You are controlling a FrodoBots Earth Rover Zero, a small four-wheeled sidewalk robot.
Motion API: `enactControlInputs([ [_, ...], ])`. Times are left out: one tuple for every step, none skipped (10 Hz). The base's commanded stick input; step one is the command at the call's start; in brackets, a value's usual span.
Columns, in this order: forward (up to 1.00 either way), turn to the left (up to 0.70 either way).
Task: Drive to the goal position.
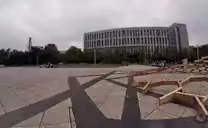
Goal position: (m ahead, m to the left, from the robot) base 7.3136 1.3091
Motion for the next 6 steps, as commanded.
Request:
enactControlInputs([
  [0.7, 0.0],
  [0.7, 0.0],
  [0.7, 0.0],
  [0.7, 0.0],
  [0.7, 0.0],
  [0.7, 0.0],
])
